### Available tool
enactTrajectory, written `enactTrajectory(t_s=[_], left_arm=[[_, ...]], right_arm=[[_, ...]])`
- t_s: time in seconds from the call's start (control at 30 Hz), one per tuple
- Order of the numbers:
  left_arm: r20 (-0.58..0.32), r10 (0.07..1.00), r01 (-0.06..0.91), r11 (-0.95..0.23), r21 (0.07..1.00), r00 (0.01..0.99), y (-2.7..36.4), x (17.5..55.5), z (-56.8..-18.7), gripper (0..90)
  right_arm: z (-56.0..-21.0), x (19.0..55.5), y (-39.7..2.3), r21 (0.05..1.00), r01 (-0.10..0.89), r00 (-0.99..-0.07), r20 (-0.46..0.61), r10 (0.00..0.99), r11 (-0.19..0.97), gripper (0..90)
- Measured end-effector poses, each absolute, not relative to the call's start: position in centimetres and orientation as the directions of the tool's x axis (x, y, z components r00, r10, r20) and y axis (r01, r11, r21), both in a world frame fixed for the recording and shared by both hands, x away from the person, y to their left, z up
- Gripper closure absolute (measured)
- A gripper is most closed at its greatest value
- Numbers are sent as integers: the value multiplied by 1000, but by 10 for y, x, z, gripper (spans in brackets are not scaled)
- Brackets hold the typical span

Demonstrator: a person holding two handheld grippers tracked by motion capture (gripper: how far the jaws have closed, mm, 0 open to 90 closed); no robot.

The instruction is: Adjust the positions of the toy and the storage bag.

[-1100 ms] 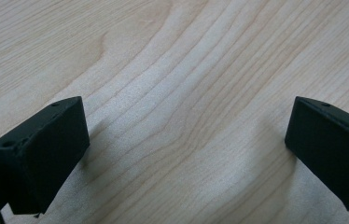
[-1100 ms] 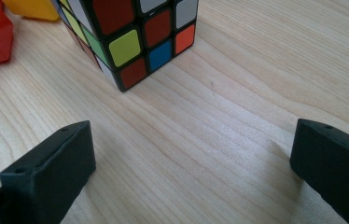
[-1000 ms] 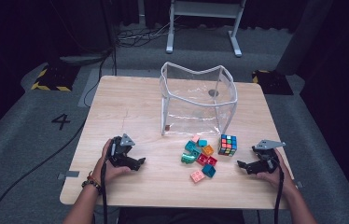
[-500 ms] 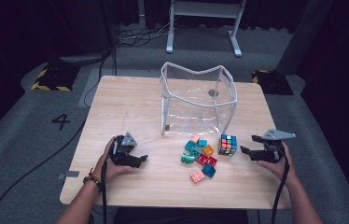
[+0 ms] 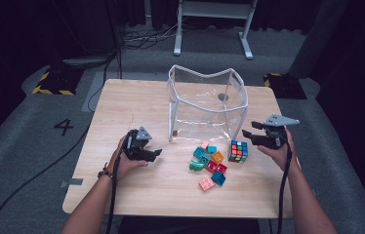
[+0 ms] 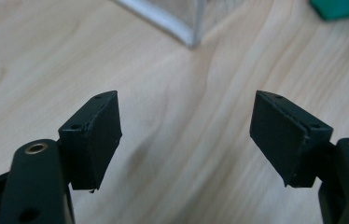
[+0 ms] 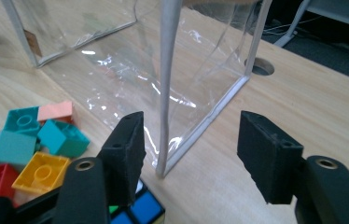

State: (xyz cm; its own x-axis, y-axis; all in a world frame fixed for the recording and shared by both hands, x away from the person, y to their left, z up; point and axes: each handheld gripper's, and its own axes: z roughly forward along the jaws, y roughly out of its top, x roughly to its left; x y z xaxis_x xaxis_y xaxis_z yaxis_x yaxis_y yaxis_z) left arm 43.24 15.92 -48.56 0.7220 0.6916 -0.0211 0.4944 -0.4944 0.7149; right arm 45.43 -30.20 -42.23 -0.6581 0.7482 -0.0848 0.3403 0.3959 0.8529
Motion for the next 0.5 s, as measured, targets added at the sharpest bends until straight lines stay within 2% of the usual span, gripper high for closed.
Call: enactTrajectory(t_s=[0.2, 0.5], left_arm=[[-26, 705, 470, -445, 762, 708, 147, 456, -470, 274], [-38, 703, 444, -405, 799, 710, 126, 478, -458, 386]], right_arm=[[-420, 464, -292, 848, 327, -660, -110, 743, 416, 465], [-421, 476, -286, 855, 328, -675, -85, 733, 401, 563]])
